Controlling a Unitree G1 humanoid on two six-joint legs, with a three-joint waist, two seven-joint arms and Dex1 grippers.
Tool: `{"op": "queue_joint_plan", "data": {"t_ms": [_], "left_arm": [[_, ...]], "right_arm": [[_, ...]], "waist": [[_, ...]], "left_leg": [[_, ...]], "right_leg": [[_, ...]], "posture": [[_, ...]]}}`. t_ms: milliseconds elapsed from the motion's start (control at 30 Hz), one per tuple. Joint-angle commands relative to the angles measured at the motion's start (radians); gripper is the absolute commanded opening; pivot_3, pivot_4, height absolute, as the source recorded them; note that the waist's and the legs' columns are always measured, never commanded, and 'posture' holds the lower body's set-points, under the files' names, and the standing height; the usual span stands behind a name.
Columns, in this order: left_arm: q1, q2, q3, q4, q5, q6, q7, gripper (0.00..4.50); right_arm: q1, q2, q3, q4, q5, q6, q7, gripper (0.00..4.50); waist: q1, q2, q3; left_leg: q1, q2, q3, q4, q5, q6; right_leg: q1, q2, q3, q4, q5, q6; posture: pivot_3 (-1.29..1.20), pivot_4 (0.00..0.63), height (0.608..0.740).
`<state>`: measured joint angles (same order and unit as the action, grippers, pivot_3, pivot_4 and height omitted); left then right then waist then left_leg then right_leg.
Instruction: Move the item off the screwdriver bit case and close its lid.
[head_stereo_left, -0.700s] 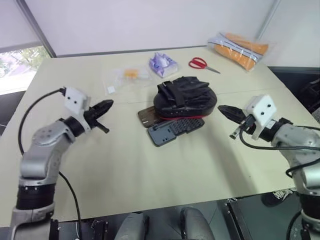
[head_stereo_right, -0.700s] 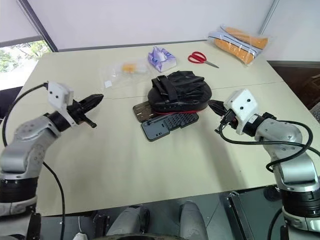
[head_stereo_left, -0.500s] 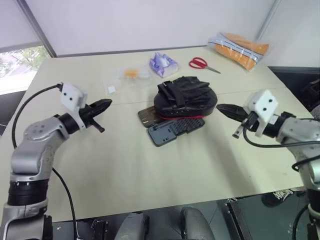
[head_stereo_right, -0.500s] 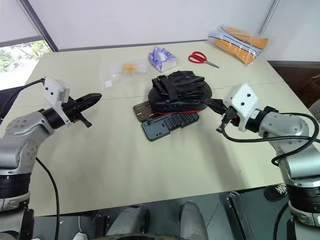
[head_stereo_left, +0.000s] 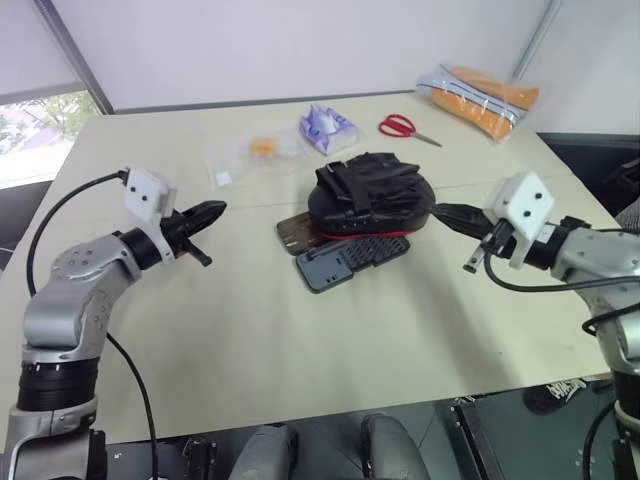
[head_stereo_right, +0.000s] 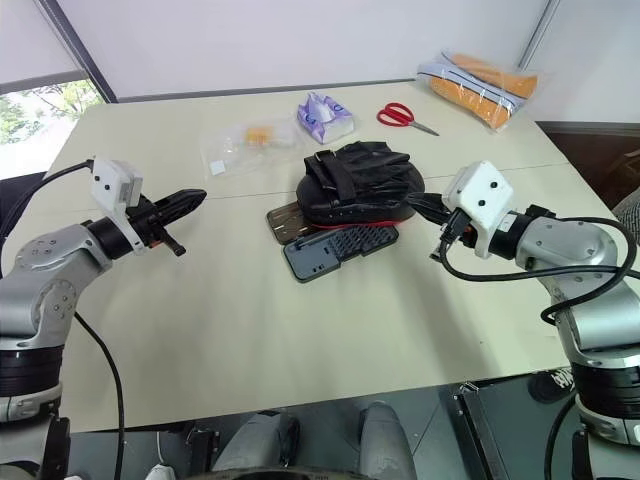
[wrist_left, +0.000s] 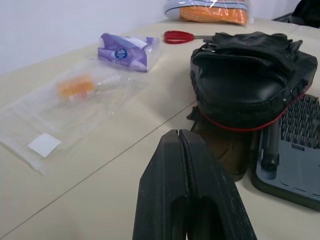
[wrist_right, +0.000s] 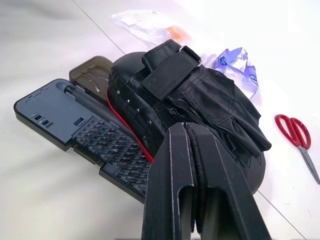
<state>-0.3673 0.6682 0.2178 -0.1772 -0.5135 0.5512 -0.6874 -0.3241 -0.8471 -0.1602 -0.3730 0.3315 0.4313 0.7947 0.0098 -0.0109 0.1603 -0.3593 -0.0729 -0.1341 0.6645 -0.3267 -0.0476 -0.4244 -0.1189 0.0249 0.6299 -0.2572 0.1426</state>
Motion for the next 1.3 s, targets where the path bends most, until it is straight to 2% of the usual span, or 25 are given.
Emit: {"op": "queue_joint_plan", "data": {"t_ms": [33, 400, 500, 733, 1033, 1300], "left_arm": [[-0.024, 0.015, 0.0, -0.036, -0.004, 0.007, -0.006, 0.0], [-0.066, 0.004, -0.016, -0.006, 0.0, 0.028, -0.003, 0.0], [-0.071, 0.002, -0.02, -0.002, 0.001, 0.028, -0.003, 0.0], [-0.085, -0.015, -0.042, 0.012, 0.015, 0.013, -0.002, 0.0], [-0.089, -0.045, -0.036, 0.017, 0.028, 0.003, 0.007, 0.0], [-0.054, -0.055, -0.027, -0.027, 0.021, 0.009, 0.025, 0.0]], "right_arm": [[-0.019, -0.005, -0.008, -0.018, -0.004, -0.013, -0.003, 0.03], [-0.037, 0.011, -0.013, 0.001, -0.01, -0.012, -0.02, 0.03], [-0.063, 0.038, -0.013, 0.027, -0.018, -0.001, -0.061, 0.84], [-0.201, 0.12, 0.072, 0.177, -0.102, 0.076, -0.181, 4.43], [-0.385, 0.321, 0.119, 0.359, -0.088, 0.258, -0.295, 4.43], [-0.475, 0.4, 0.141, 0.579, -0.133, 0.226, -0.358, 4.43]], "waist": [[0.0, 0.0, 0.0], [-0.001, 0.0, 0.0], [-0.002, 0.0, 0.0], [-0.005, 0.0, 0.0], [-0.024, 0.0, 0.0], [-0.029, 0.0, 0.0]], "left_leg": [[0.0, 0.0, 0.0, 0.0, 0.0, 0.0], [0.0, 0.0, 0.0, 0.0, 0.0, 0.0], [0.0, 0.0, 0.0, 0.0, 0.0, 0.0], [0.0, 0.0, 0.0, 0.0, 0.0, 0.0], [-0.004, 0.0, -0.001, 0.0, 0.0, -0.001], [-0.01, 0.0, -0.001, 0.002, 0.001, -0.001]], "right_leg": [[0.0, 0.0, 0.0, 0.0, 0.0, 0.0], [0.0, 0.0, 0.0, 0.0, 0.0, 0.0], [0.0, 0.0, 0.0, 0.0, 0.0, 0.0], [-0.001, 0.0, 0.0, 0.0, 0.0, 0.0], [-0.004, 0.0, 0.0, 0.001, 0.0, 0.0], [-0.009, 0.0, -0.001, 0.002, 0.0, 0.0]], "posture": [[0.0, 0.15, 0.74], [0.0, 0.15, 0.74], [0.0, 0.15, 0.74], [0.0, 0.15, 0.74], [0.0, 0.15, 0.74], [0.0, 0.15, 0.74]]}}
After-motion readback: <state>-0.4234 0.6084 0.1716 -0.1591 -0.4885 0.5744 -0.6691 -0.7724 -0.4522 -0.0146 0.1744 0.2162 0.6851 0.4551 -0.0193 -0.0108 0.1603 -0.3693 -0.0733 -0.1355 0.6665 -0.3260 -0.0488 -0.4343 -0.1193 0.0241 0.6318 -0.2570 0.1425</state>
